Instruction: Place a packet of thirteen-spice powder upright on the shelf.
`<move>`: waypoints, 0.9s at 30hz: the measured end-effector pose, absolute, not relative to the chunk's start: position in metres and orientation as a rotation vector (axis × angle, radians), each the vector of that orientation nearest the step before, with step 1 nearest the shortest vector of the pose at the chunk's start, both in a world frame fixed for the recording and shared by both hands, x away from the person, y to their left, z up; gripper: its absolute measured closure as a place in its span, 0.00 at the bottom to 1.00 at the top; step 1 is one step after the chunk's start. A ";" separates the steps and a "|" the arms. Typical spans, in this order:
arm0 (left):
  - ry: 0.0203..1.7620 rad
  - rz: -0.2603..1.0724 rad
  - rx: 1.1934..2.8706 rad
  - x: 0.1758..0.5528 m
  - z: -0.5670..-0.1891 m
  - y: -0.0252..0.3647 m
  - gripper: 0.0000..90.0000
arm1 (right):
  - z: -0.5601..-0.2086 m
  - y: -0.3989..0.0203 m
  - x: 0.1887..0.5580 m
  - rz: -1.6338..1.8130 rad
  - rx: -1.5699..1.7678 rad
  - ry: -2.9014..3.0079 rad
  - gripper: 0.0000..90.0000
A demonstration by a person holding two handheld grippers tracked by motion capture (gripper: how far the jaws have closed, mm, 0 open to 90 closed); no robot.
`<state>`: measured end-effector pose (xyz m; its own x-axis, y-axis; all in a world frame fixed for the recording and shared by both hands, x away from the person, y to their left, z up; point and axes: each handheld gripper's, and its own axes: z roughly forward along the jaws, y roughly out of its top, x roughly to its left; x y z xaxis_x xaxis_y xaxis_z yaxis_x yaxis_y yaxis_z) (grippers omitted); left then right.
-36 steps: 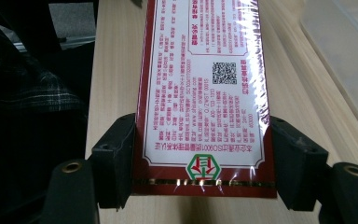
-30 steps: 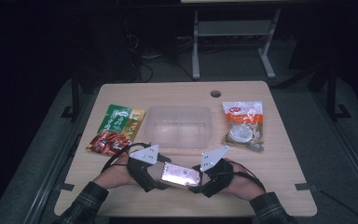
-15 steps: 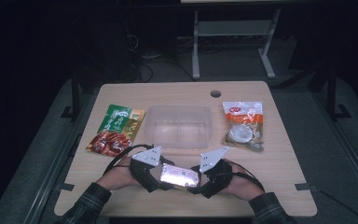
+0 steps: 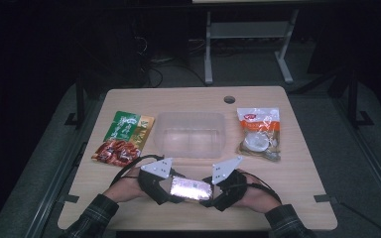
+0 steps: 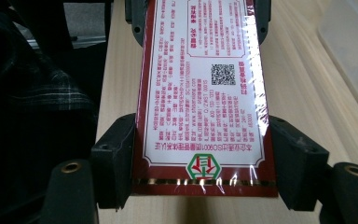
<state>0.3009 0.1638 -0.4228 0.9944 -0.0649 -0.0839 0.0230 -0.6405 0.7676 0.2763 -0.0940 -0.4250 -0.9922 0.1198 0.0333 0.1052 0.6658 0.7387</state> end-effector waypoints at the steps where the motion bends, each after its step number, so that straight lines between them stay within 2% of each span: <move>1: -0.036 -0.127 2.261 0.301 -0.423 0.164 0.34 | -0.425 -0.094 0.276 1.263 0.190 2.851 0.35; 5: -0.027 -0.142 2.265 0.300 -0.423 0.164 0.34 | -0.426 -0.094 0.277 1.270 0.192 2.865 0.34; 13: 0.054 -0.128 2.260 0.303 -0.424 0.173 0.35 | -0.422 -0.105 0.277 1.299 0.336 2.828 0.22; 27: 0.148 -0.065 2.241 0.312 -0.419 0.196 0.35 | -0.427 -0.146 0.268 1.165 0.634 2.717 0.20</move>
